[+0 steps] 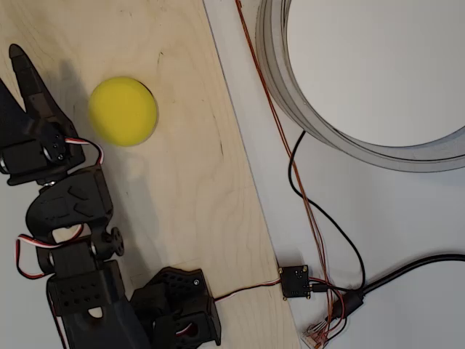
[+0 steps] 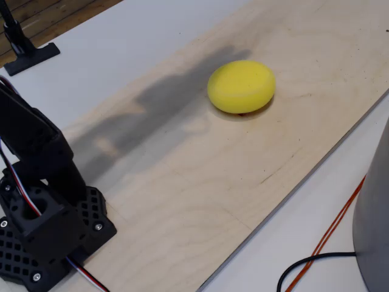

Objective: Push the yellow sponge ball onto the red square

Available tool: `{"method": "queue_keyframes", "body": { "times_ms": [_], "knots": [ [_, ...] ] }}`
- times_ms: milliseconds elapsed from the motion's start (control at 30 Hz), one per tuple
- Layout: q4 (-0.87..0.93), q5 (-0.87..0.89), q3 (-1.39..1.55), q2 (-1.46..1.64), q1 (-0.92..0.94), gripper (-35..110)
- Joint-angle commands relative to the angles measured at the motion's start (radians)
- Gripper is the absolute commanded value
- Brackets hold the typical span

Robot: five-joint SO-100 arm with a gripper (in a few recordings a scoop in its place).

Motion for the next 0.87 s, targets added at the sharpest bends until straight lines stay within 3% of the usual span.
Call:
{"method": "queue_keyframes", "body": {
  "times_ms": [0,833],
  "knots": [
    [-0.041,0.005,-0.021,0.049,0.005,4],
    [-0.038,0.06,-0.006,-0.02,0.037,-1]
  ]
}}
